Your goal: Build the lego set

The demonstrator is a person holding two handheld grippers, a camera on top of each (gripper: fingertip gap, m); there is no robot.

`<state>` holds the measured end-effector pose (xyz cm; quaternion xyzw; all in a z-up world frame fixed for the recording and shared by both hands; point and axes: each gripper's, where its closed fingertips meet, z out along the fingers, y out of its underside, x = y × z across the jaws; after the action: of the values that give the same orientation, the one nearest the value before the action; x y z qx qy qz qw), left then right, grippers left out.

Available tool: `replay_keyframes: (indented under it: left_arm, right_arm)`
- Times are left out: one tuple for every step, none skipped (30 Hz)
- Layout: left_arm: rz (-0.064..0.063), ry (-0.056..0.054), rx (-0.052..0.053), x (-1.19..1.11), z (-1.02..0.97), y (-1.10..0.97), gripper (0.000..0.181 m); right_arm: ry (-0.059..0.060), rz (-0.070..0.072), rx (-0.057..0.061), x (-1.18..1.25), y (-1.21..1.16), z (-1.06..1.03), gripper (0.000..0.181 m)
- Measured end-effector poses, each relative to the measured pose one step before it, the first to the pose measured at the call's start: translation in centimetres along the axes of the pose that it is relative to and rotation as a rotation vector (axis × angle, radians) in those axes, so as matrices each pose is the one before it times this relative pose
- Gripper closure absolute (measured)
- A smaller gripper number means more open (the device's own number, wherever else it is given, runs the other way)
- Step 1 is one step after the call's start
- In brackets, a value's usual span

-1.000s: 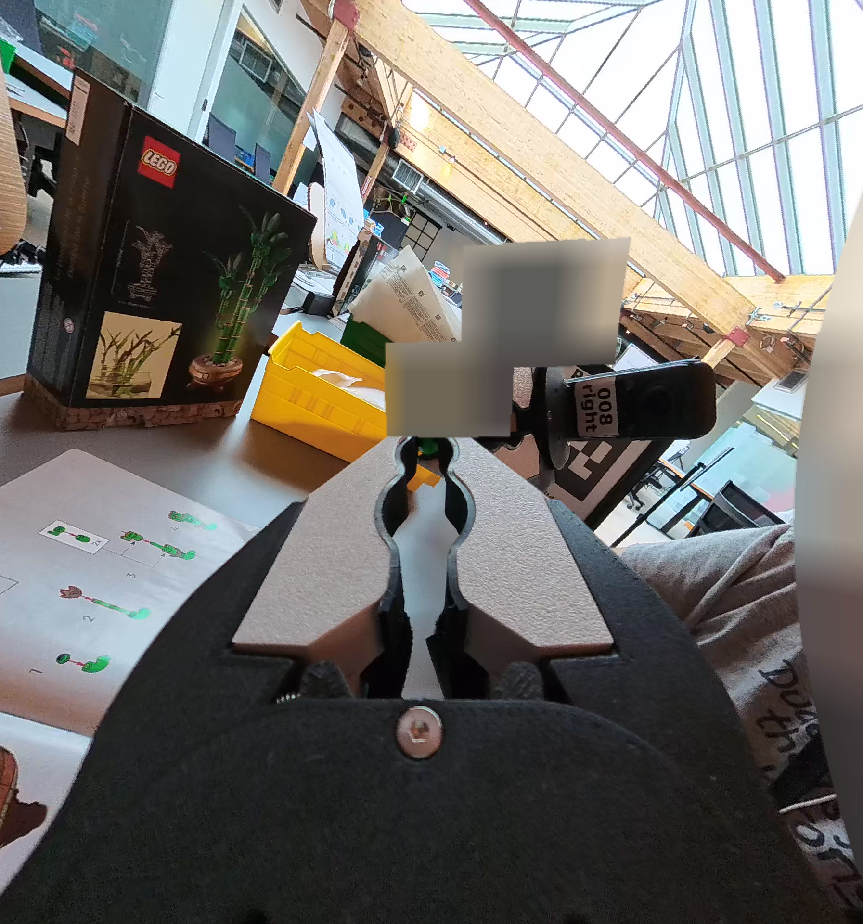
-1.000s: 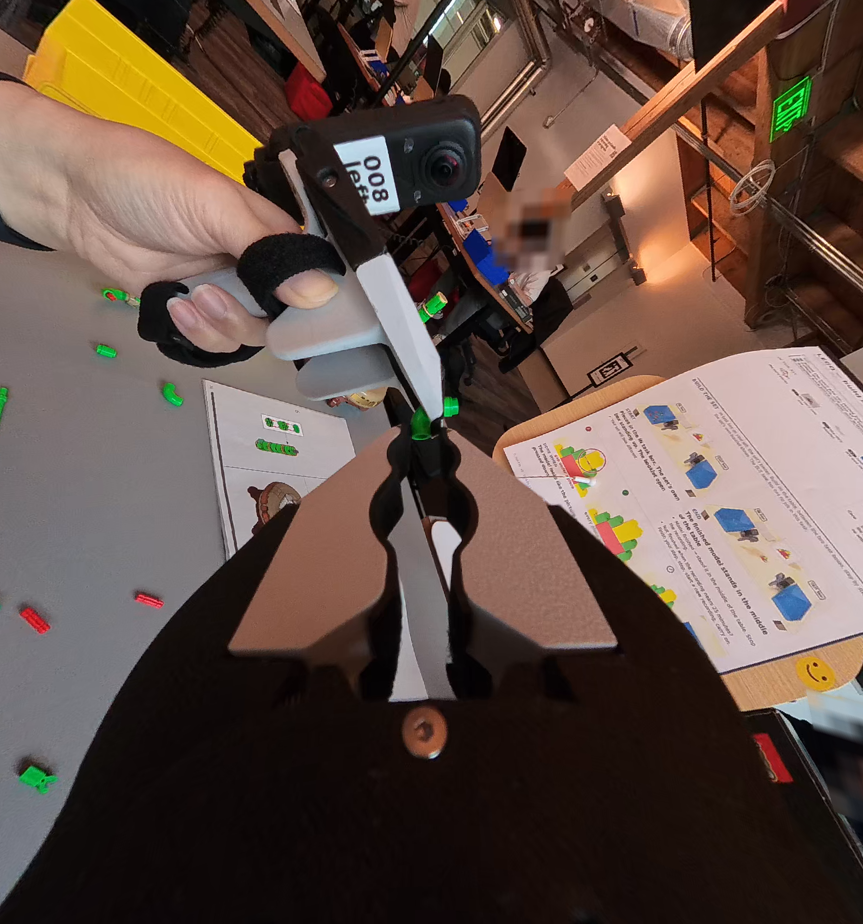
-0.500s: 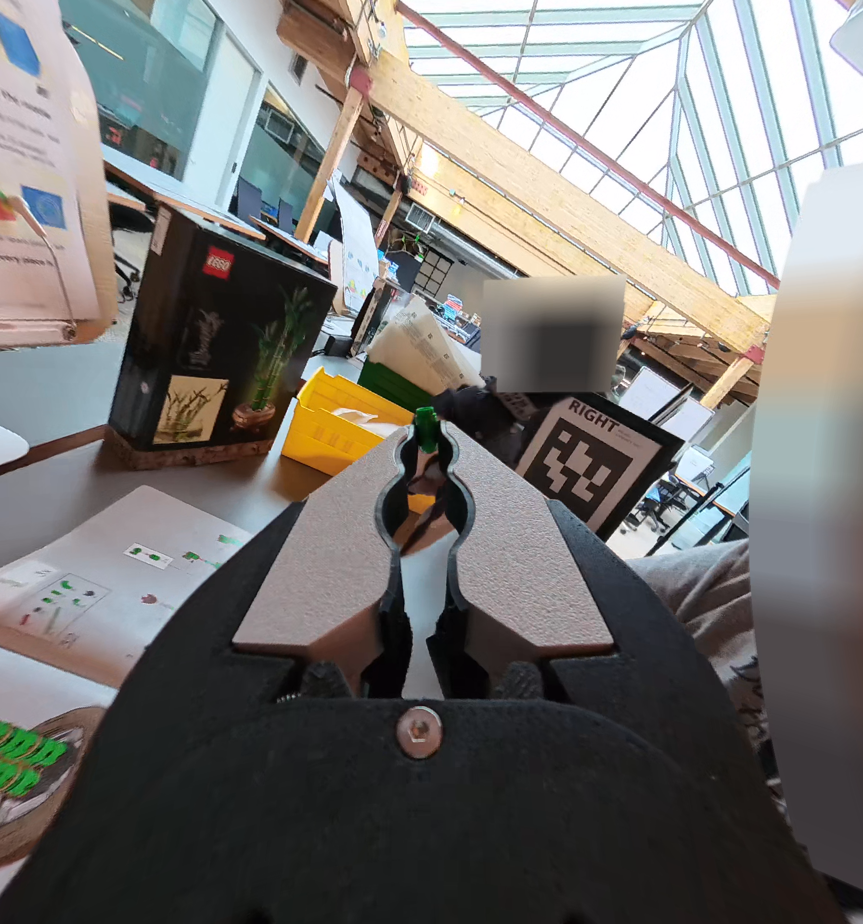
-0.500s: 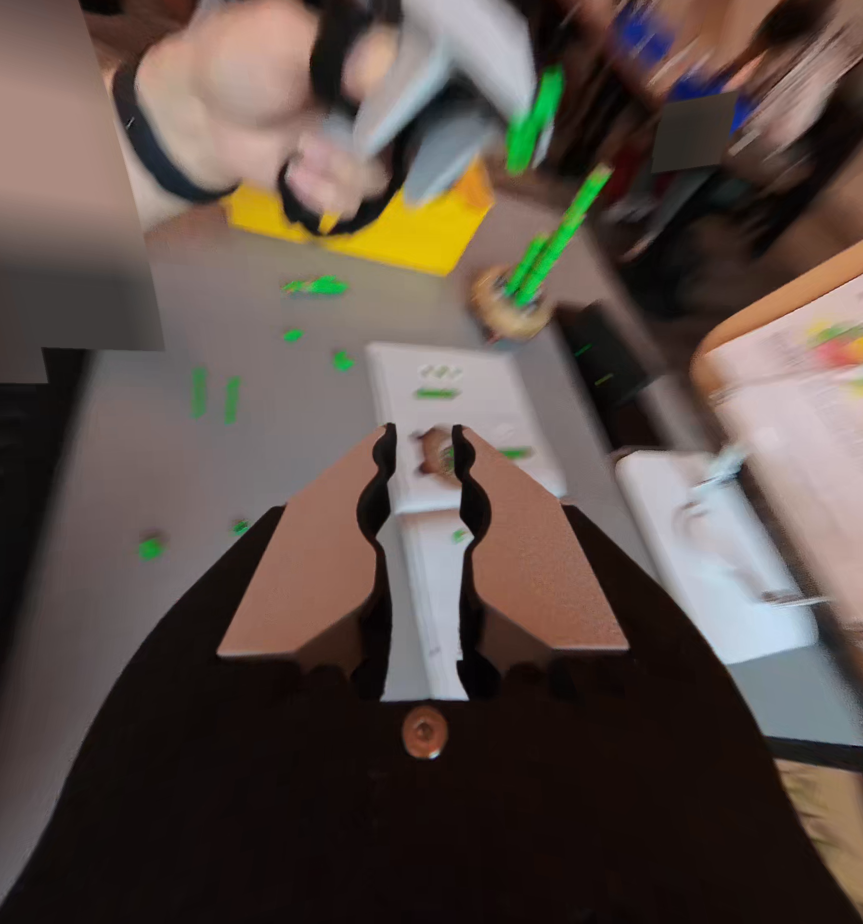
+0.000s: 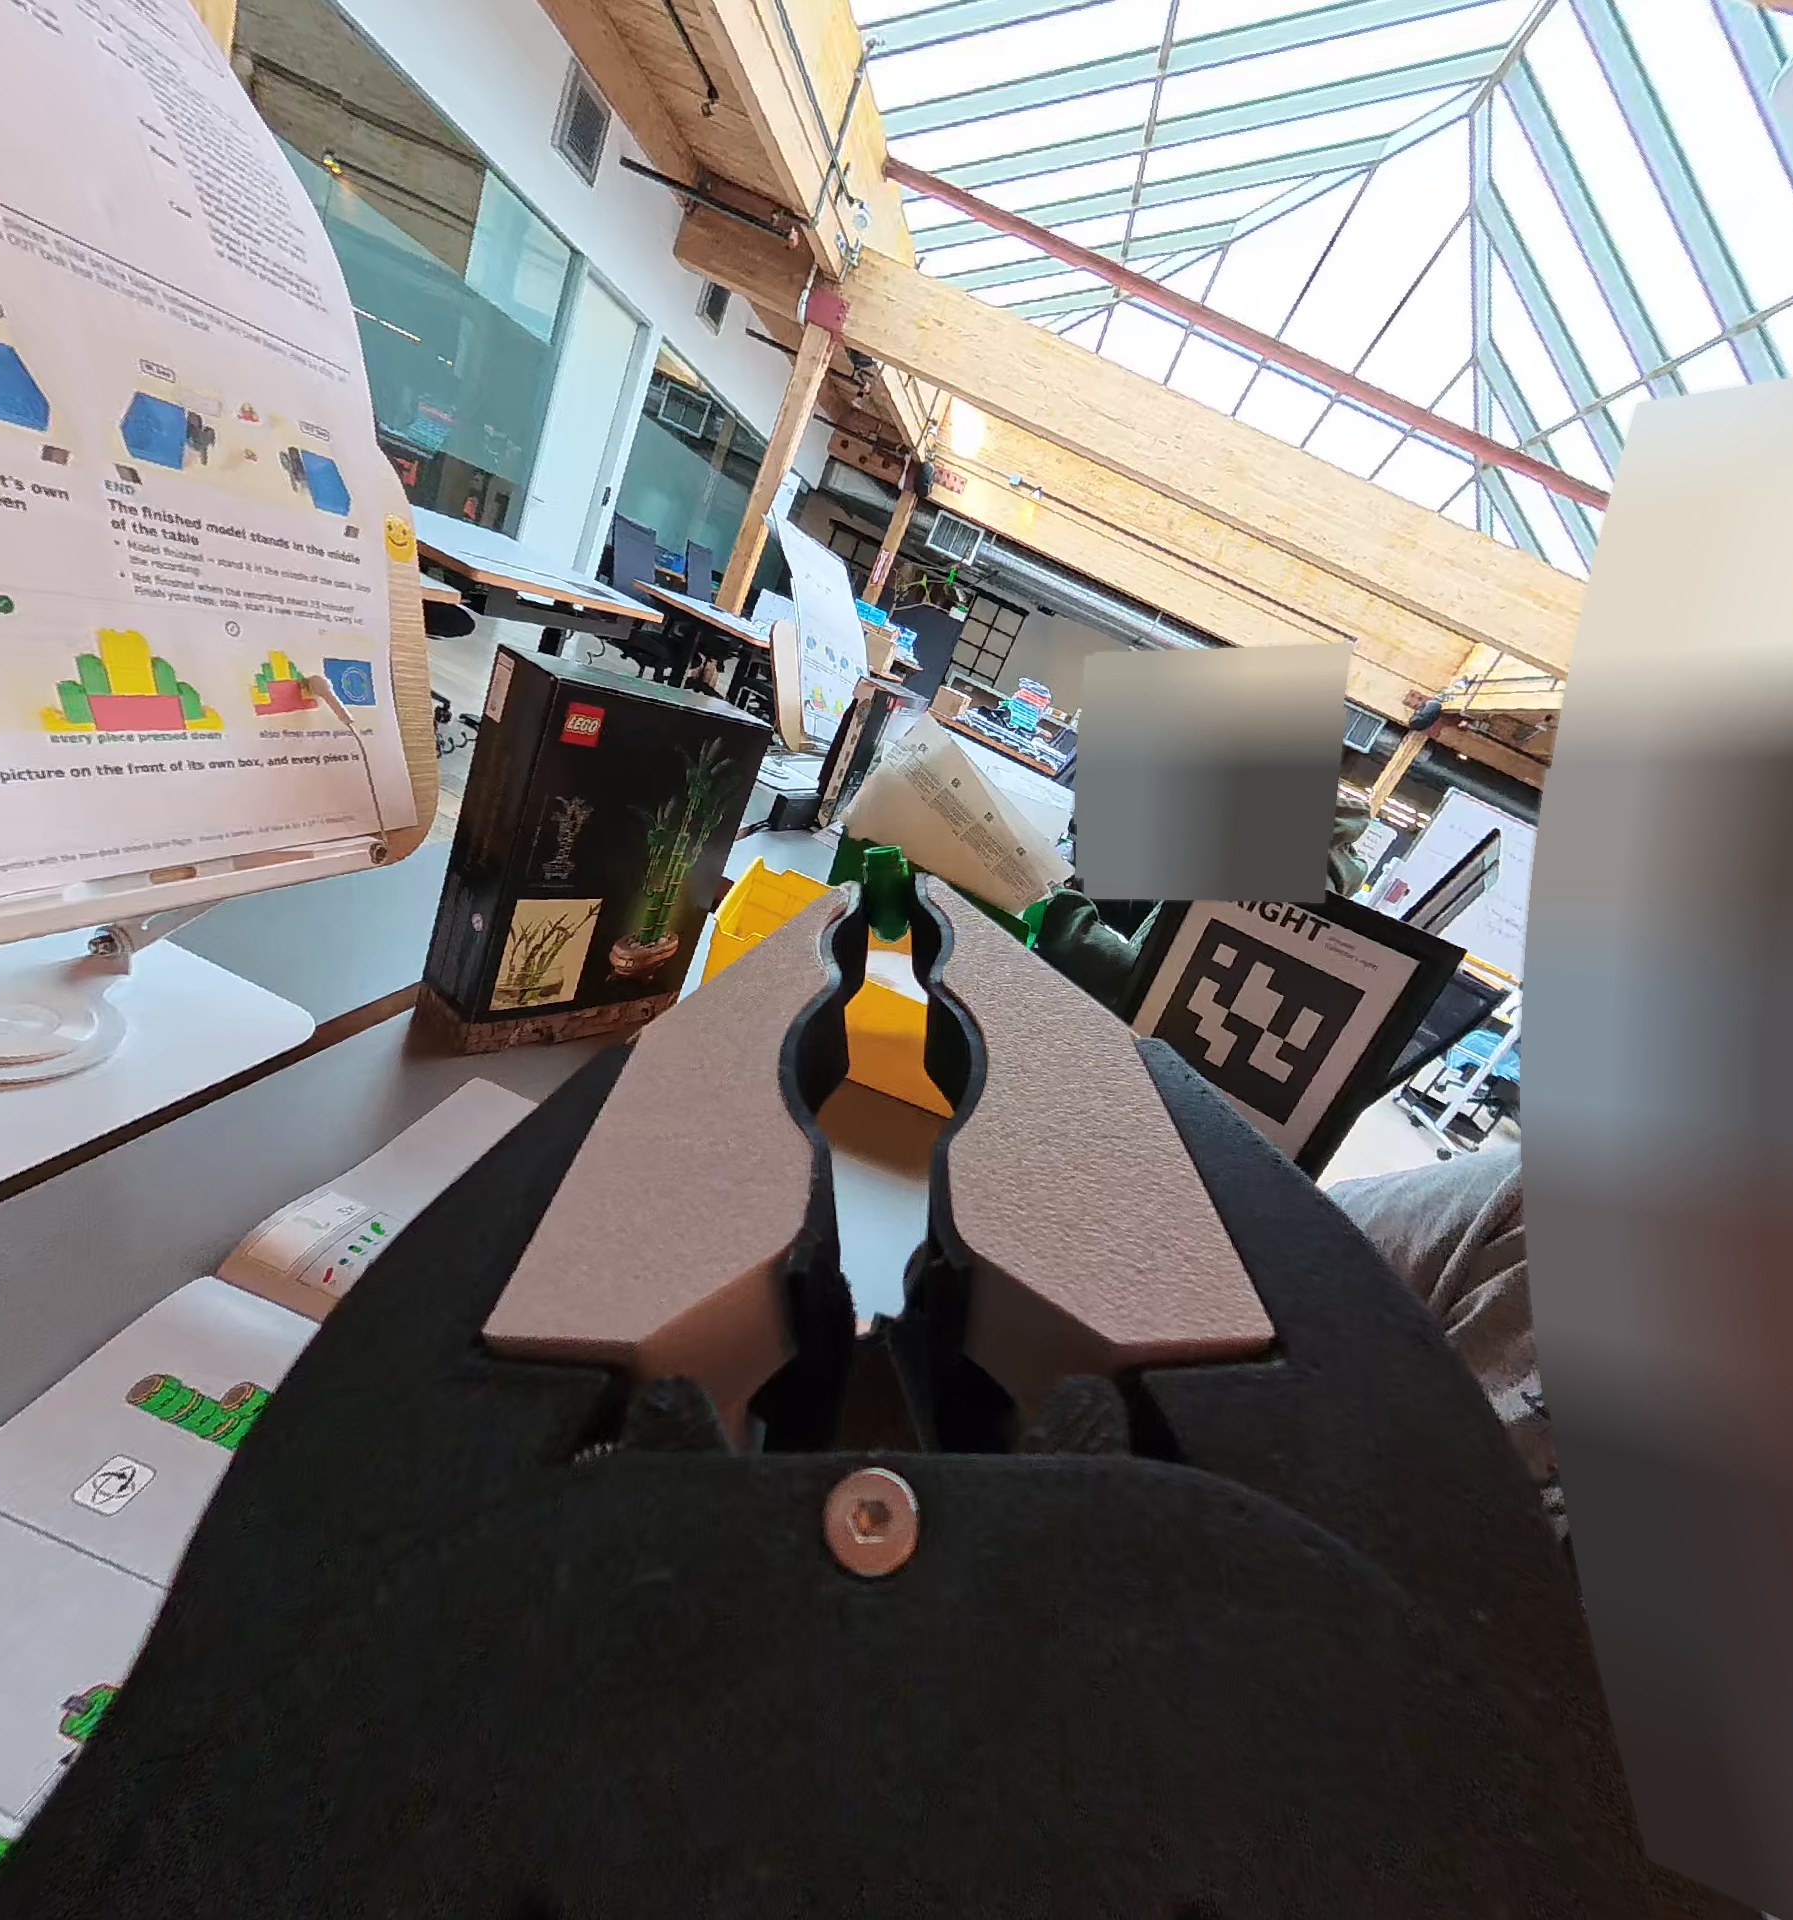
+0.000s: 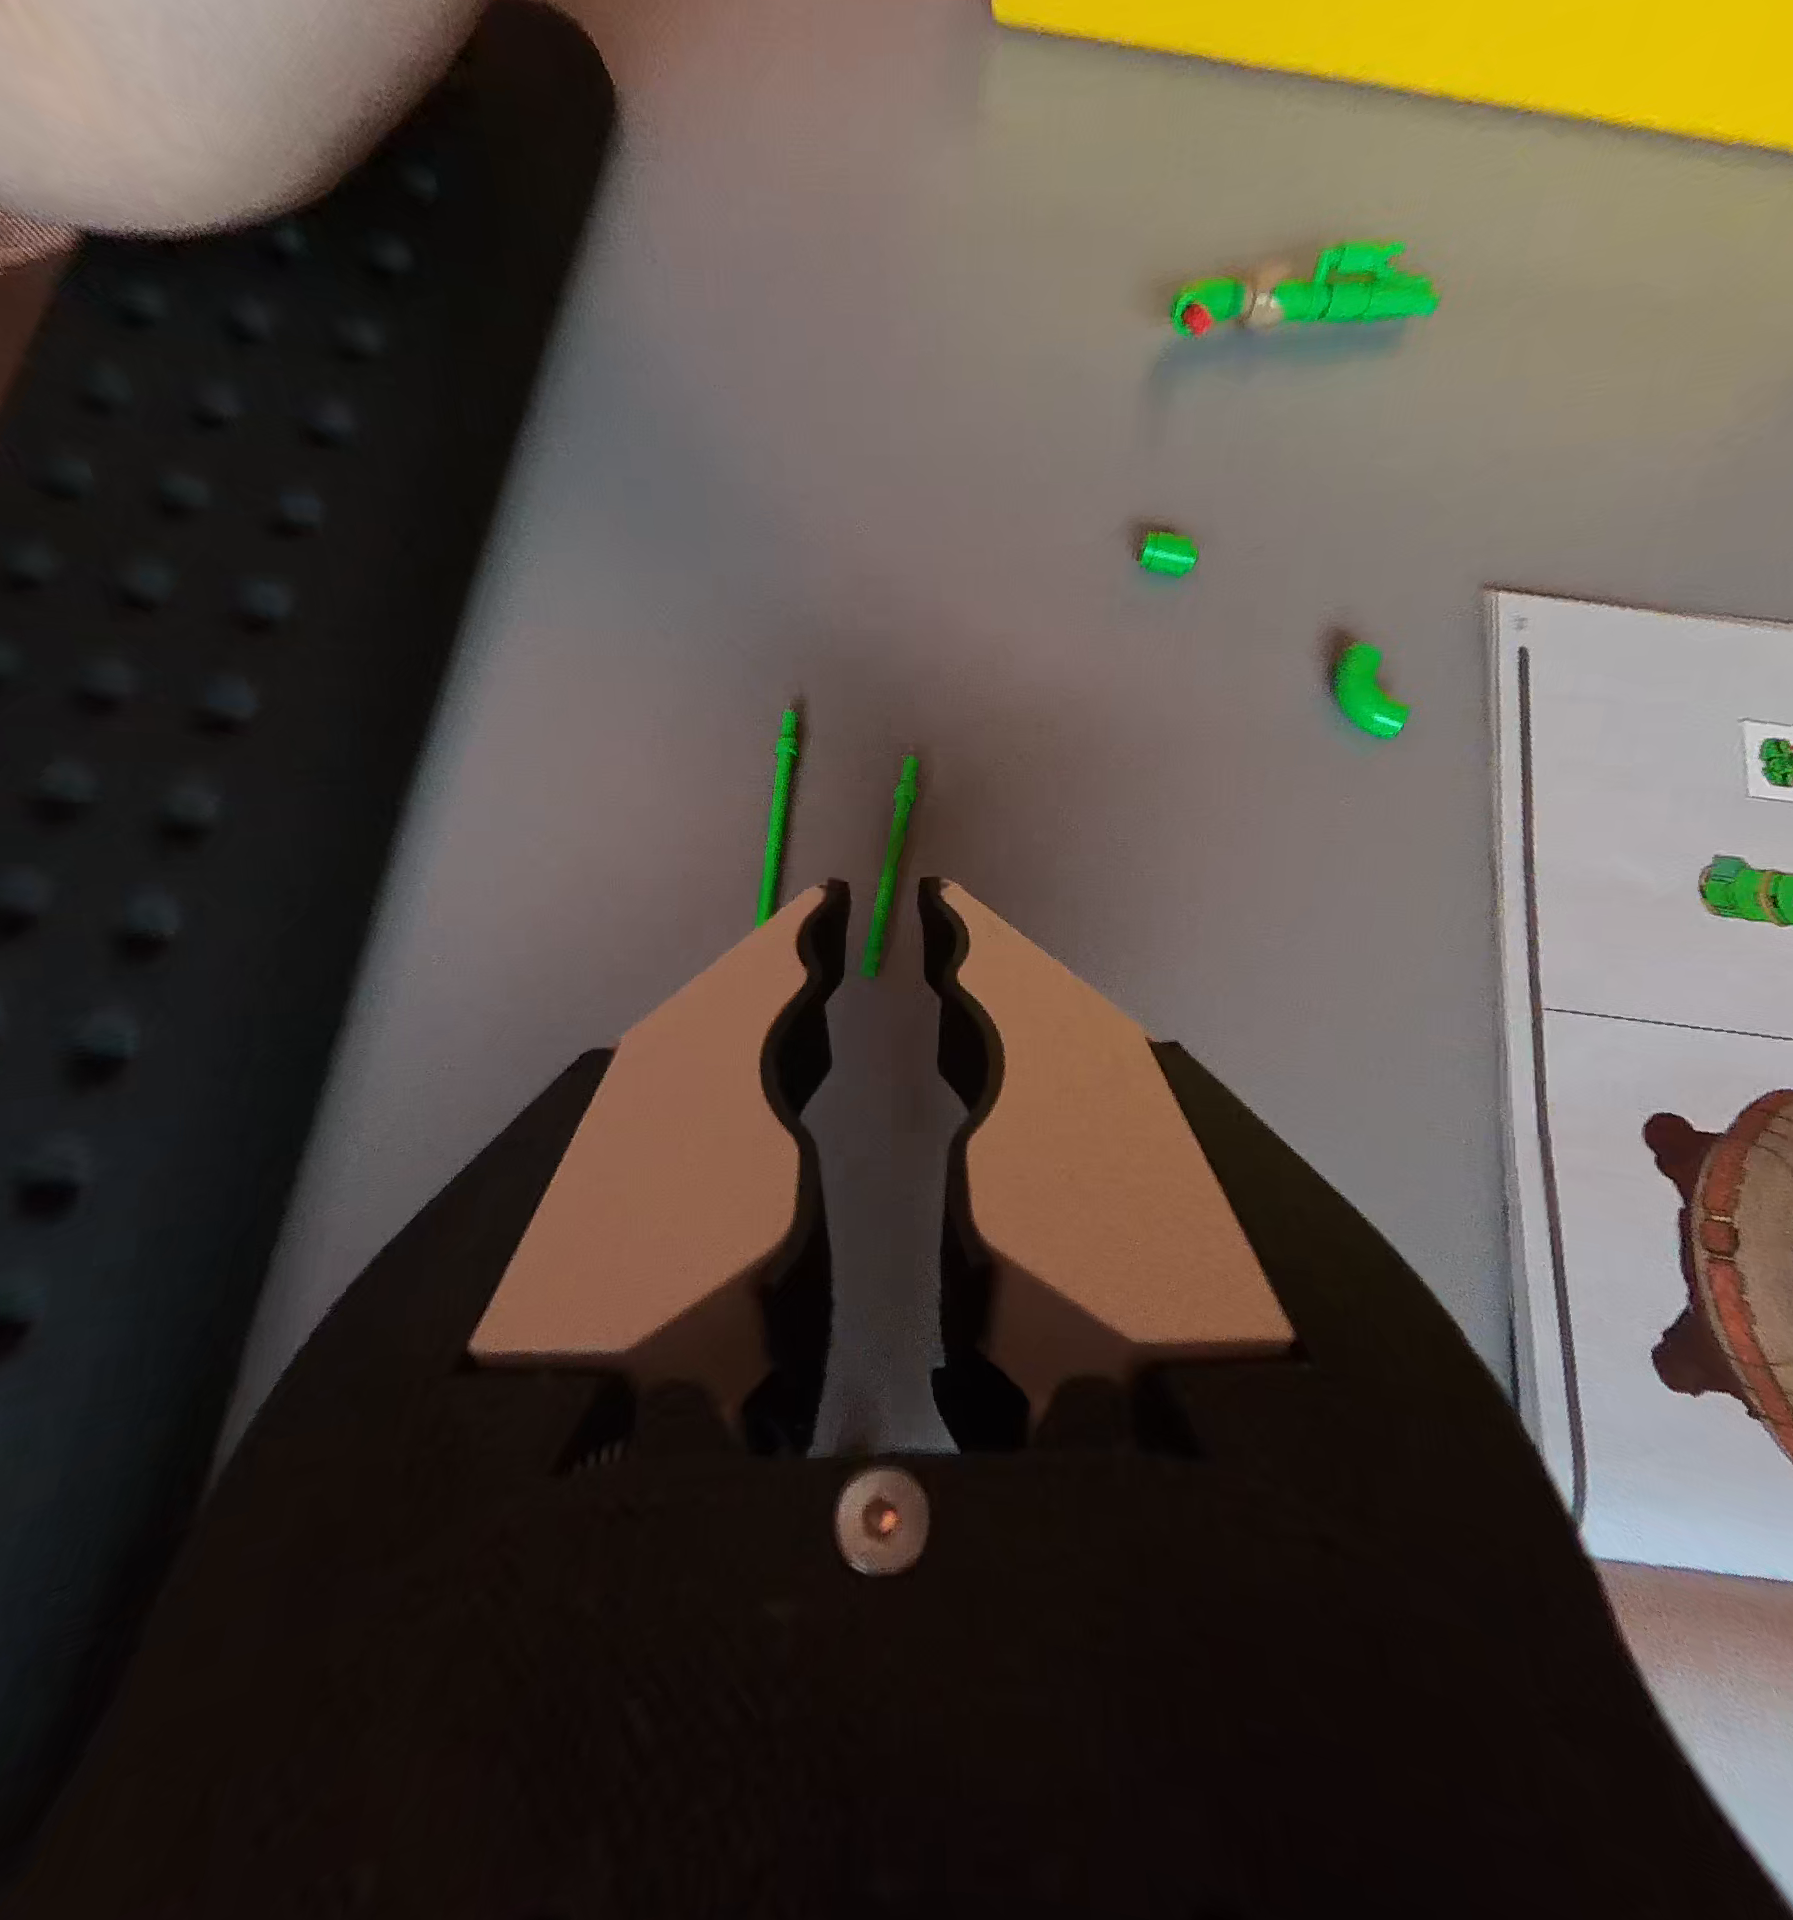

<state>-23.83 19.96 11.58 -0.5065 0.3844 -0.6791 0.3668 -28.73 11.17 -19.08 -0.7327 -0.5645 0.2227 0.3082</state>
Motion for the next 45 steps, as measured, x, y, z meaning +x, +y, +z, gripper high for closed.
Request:
replay_keyframes:
  left_arm:
    - [-0.0021,0.0055,-0.0004,0.090,0.047,0.015,0.176]
    - [-0.0025,0.0056,-0.0016,0.089,0.077,0.050,0.176]
    - [-0.0019,0.0041,-0.0016,0.055,0.094,0.060,0.176]
    - [-0.0010,0.0036,-0.0036,0.039,0.123,0.075,0.176]
    - [0.0000,0.0020,-0.0057,0.016,0.120,0.109,0.176]
    - [0.0002,0.0006,-0.0047,0.000,0.108,0.092,0.176]
    - [0.0009,0.0005,-0.0037,0.016,0.061,0.054,0.176]
    - [0.0018,-0.0003,-0.0024,0.023,0.025,0.026,0.176]
    - [0.0019,-0.0019,-0.0002,-0.001,-0.012,-0.003,0.176]
    - [0.0018,-0.0028,0.0013,0.001,-0.039,-0.037,0.176]
    - [0.0014,-0.0029,0.0014,-0.023,-0.045,-0.030,0.176]
    - [0.0008,-0.0028,0.0006,-0.048,-0.017,-0.015,0.176]
    - [0.0003,-0.0025,-0.0012,-0.055,0.007,0.024,0.176]
    - [-0.0002,-0.0026,-0.0027,-0.075,0.021,0.060,0.176]
    - [-0.0001,-0.0025,-0.0019,-0.061,0.020,0.044,0.176]
    - [0.0003,-0.0029,-0.0016,-0.064,0.023,0.052,0.176]
    - [0.0006,-0.0034,-0.0022,-0.069,0.001,0.037,0.176]
    - [0.0017,-0.0027,-0.0032,-0.045,-0.001,0.050,0.176]
    - [0.0030,-0.0036,-0.0035,-0.048,-0.028,0.025,0.176]
    - [0.0043,-0.0052,-0.0023,-0.065,-0.047,0.010,0.176]
    - [0.0045,-0.0064,0.0000,-0.078,-0.081,-0.039,0.176]
    - [0.0040,-0.0067,0.0016,-0.090,-0.112,-0.073,0.176]
    - [0.0033,-0.0063,0.0025,-0.098,-0.130,-0.086,0.176]
    - [0.0017,-0.0058,0.0033,-0.105,-0.140,-0.088,0.176]
    - [0.0007,-0.0047,0.0034,-0.112,-0.153,-0.095,0.176]
    - [0.0002,-0.0046,0.0026,-0.128,-0.151,-0.091,0.176]
    - [-0.0006,-0.0048,0.0038,-0.138,-0.155,-0.104,0.176]
    - [-0.0012,-0.0030,0.0048,-0.111,-0.158,-0.111,0.176]
    - [-0.0021,-0.0025,0.0043,-0.087,-0.149,-0.108,0.176]
    - [-0.0019,-0.0029,0.0055,-0.090,-0.141,-0.113,0.176]
    - [-0.0007,-0.0016,0.0058,-0.017,-0.109,-0.118,0.176]
    - [0.0012,0.0005,0.0034,0.051,-0.085,-0.089,0.176]
    - [0.0028,0.0009,0.0001,0.071,-0.043,-0.042,0.176]
    - [0.0039,-0.0001,-0.0008,0.073,-0.025,-0.037,0.176]
    - [0.0037,0.0005,0.0004,0.080,0.001,-0.029,0.176]
    - [0.0023,0.0024,-0.0008,0.103,0.000,-0.007,0.176]
    - [0.0016,0.0024,-0.0026,0.084,0.015,0.013,0.176]
    - [0.0014,0.0014,-0.0019,0.056,0.005,0.017,0.176]
    - [0.0010,0.0011,-0.0002,0.042,-0.014,-0.019,0.176]
    - [-0.0001,0.0016,0.0011,0.024,-0.031,-0.034,0.176]
    - [-0.0008,0.0018,0.0004,0.028,-0.045,-0.038,0.176]
    - [-0.0011,0.0007,-0.0007,-0.015,-0.060,-0.003,0.176]
    - [-0.0020,0.0004,-0.0017,-0.029,-0.079,0.002,0.176]
    - [-0.0032,0.0009,-0.0006,-0.029,-0.093,-0.023,0.176]
    - [-0.0033,0.0011,0.0019,-0.015,-0.105,-0.049,0.176]
  right_arm:
    - [0.0212,-0.0069,-0.0093,0.222,0.090,0.288,0.169]
    - [0.0195,0.0060,0.0074,0.247,-0.105,0.205,0.169]
    - [0.0056,0.0199,0.0122,0.121,-0.192,0.188,0.169]
    - [-0.0066,0.0233,0.0204,-0.043,-0.390,0.225,0.169]
    - [-0.0057,0.0230,0.0112,-0.013,-0.339,0.317,0.169]
    - [-0.0028,0.0101,-0.0109,-0.029,-0.089,0.373,0.169]
    - [0.0091,-0.0087,-0.0232,0.032,0.113,0.376,0.169]
    - [0.0214,-0.0176,-0.0339,0.158,0.334,0.337,0.169]
    - [0.0118,-0.0104,0.0022,-0.021,-0.175,0.097,0.175]
    - [0.0000,-0.0047,-0.0143,-0.134,0.094,0.071,0.179]
    - [0.0041,0.0029,-0.0070,0.003,-0.006,-0.010,0.180]
    - [0.0011,0.0060,-0.0060,-0.005,-0.003,-0.002,0.180]
    - [-0.0003,0.0031,-0.0017,-0.001,0.003,-0.005,0.180]
    - [0.0004,0.0003,0.0027,-0.006,-0.005,0.003,0.181]
    - [0.0014,-0.0043,0.0037,-0.009,0.002,-0.026,0.181]
    - [0.0032,-0.0053,0.0001,-0.008,0.051,-0.053,0.181]
    - [0.0041,-0.0066,-0.0010,-0.017,0.059,-0.071,0.181]
    - [0.0028,-0.0052,0.0004,-0.036,0.033,-0.096,0.181]
    - [0.0059,0.0000,0.0115,0.043,-0.118,-0.153,0.181]
    - [0.0015,0.0056,0.0160,0.031,-0.214,-0.222,0.181]
    - [-0.0036,0.0118,0.0137,0.002,-0.218,-0.257,0.181]
    - [-0.0031,0.0126,0.0143,0.035,-0.224,-0.287,0.181]
    - [-0.0013,0.0098,0.0126,0.082,-0.181,-0.254,0.181]
    - [-0.0009,0.0049,0.0088,0.077,-0.080,-0.237,0.181]
    - [0.0029,0.0025,0.0044,0.149,0.028,-0.203,0.181]
    - [0.0031,0.0021,0.0022,0.191,0.071,-0.216,0.181]
    - [0.0066,0.0061,0.0063,0.326,0.029,-0.288,0.181]
    - [0.0011,0.0136,0.0153,0.355,-0.082,-0.385,0.181]
    - [-0.0083,0.0266,0.0211,0.328,-0.181,-0.431,0.181]
    - [-0.0132,0.0334,0.0287,0.278,-0.326,-0.429,0.181]
    - [-0.0235,0.0309,0.0313,0.053,-0.386,-0.365,0.181]
    - [-0.0248,0.0249,0.0218,-0.100,-0.255,-0.216,0.181]
    - [-0.0114,0.0118,0.0077,-0.026,-0.037,-0.035,0.181]
    - [-0.0044,-0.0036,0.0018,-0.088,0.042,0.156,0.181]
    - [-0.0242,-0.0202,0.0037,-0.588,-0.021,0.345,0.181]
    - [-0.0380,-0.0223,-0.0083,-0.942,0.092,0.500,0.181]
    - [-0.0056,-0.0187,-0.0207,-0.487,0.198,0.501,0.181]
    - [0.0086,-0.0251,-0.0196,-0.265,0.135,0.407,0.181]
    - [0.0110,-0.0202,-0.0269,-0.148,0.231,0.303,0.181]
    - [0.0098,-0.0141,-0.0230,-0.081,0.205,0.215,0.181]
    - [0.0142,-0.0131,-0.0125,0.008,0.150,0.127,0.181]
    - [0.0244,-0.0298,-0.0148,0.135,0.246,-0.027,0.181]
    - [0.0506,-0.0520,-0.0359,0.643,0.535,-0.429,0.181]
    - [0.0969,-0.0584,-0.0438,1.676,0.659,-1.096,0.181]
    - [0.1057,-0.0431,-0.0200,2.281,0.578,-1.677,0.181]
